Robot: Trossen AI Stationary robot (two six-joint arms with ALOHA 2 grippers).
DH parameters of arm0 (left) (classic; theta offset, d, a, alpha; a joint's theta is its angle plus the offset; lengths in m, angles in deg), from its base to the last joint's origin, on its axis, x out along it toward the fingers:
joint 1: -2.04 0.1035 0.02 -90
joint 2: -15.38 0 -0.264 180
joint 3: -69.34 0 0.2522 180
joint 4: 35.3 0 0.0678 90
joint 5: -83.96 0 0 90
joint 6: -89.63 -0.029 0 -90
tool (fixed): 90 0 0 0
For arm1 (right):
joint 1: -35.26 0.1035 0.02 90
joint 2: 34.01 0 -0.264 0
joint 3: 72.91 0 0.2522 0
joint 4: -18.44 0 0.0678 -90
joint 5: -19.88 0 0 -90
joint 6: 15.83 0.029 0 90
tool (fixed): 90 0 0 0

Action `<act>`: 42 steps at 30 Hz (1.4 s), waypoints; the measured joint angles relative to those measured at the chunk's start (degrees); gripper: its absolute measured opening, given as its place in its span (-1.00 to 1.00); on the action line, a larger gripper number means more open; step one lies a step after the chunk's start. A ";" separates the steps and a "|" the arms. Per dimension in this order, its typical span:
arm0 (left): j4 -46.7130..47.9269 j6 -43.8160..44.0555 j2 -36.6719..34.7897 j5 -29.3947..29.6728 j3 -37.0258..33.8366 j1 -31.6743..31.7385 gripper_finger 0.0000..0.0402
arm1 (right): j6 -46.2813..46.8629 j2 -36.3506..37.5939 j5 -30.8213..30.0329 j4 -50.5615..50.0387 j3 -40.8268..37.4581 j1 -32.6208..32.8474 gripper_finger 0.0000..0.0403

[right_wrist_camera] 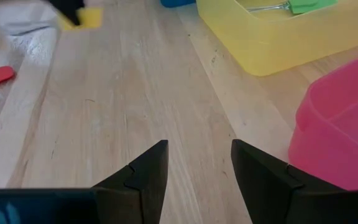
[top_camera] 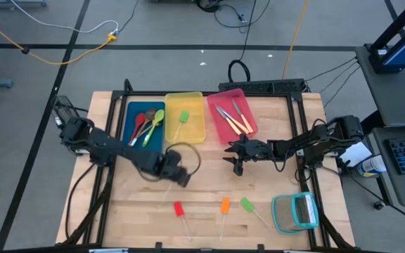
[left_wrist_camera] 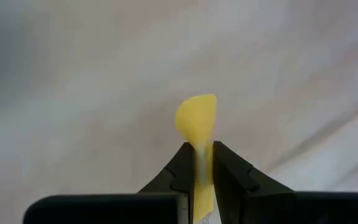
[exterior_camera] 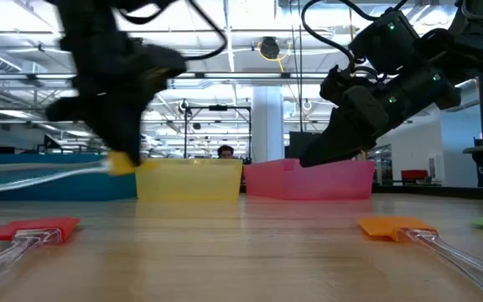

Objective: Pick & Place Kitchen Items
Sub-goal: Put the yellow spatula into the yellow bin

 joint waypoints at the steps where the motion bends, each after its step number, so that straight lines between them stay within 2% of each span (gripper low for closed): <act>1: -0.02 -2.68 0.00 1.13 1.07 1.60 -0.83 | 0.00 0.00 0.00 0.00 0.00 0.00 -0.15; 5: -0.04 -13.86 -0.04 4.55 6.22 8.61 -0.81 | 0.00 0.00 -0.01 0.00 0.00 0.00 -0.15; 11: -0.24 -28.39 -0.11 4.82 12.97 20.13 -0.84 | -0.90 0.00 0.00 0.25 0.00 0.00 -0.15; 18: -4.00 -35.40 -0.13 5.55 14.49 34.18 -0.82 | -1.27 0.00 0.00 0.62 0.00 0.00 -0.15; 23: -6.42 -36.53 -0.13 3.41 13.37 41.43 -0.84 | -1.30 0.00 -0.02 1.80 0.00 -0.02 -0.15; 31: -8.37 -36.31 1.52 3.87 9.53 44.18 -0.80 | -2.56 0.00 -0.17 2.82 0.00 -0.04 -0.15; 38: -15.85 -36.61 8.98 -0.09 8.78 44.64 -0.82 | -2.45 0.00 -0.19 2.96 0.00 -0.07 -0.15; 42: -15.58 -36.57 12.21 -0.68 8.80 45.25 -0.79 | -2.54 0.00 -0.21 2.97 0.00 -0.07 -0.15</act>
